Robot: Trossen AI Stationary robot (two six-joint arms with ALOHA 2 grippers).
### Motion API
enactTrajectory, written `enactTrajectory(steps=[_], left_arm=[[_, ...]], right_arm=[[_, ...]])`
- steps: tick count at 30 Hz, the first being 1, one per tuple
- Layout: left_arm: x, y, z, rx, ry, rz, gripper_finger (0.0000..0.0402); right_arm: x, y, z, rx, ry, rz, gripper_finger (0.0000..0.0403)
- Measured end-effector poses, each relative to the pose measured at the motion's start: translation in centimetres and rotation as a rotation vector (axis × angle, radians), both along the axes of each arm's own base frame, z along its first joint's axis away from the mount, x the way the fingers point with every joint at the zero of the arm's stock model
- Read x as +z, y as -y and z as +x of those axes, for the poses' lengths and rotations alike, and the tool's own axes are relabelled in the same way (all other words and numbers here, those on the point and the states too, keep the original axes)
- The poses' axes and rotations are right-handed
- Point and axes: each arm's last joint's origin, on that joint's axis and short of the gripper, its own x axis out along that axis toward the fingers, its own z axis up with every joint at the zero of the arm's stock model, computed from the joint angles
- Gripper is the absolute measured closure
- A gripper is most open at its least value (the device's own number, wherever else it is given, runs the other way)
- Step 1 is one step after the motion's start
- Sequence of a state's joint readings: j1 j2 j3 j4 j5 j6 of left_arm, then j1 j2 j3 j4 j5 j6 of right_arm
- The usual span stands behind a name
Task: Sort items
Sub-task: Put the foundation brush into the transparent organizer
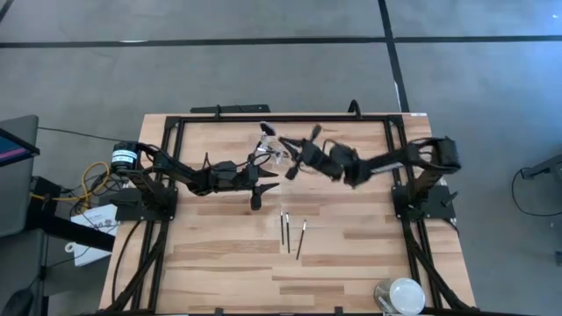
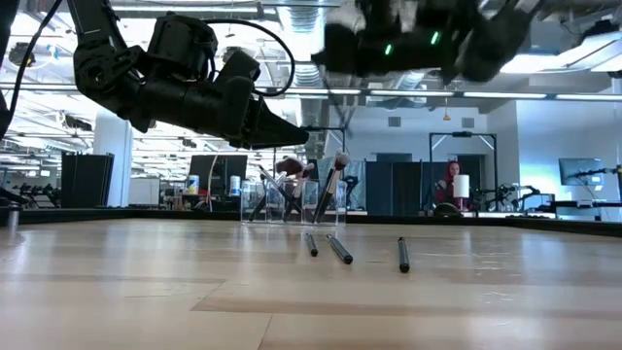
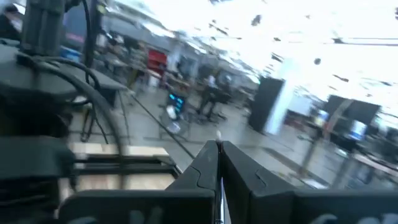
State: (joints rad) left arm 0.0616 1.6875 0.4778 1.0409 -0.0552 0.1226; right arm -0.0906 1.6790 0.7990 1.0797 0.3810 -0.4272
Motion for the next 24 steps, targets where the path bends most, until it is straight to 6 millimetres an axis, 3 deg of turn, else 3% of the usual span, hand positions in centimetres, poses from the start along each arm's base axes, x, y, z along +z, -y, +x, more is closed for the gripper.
enactTrajectory(steps=[5,10,18,24], left_arm=[[0.0,0.0,0.0,0.0,0.0,0.0,0.0266],[0.0,0.0,0.0,0.0,0.0,0.0,0.0266],[0.0,0.0,0.0,0.0,0.0,0.0,0.0266],[0.0,0.0,0.0,0.0,0.0,0.0,0.0266]], right_arm=[[-2.7,4.9,0.4,0.039,0.096,0.04,0.0402],[-5.8,7.8,0.4,0.05,0.126,0.106,0.0402],[-8.6,8.9,1.2,0.111,0.152,0.186,0.0402],[-9.0,8.8,1.9,0.111,0.136,0.194,0.0394]])
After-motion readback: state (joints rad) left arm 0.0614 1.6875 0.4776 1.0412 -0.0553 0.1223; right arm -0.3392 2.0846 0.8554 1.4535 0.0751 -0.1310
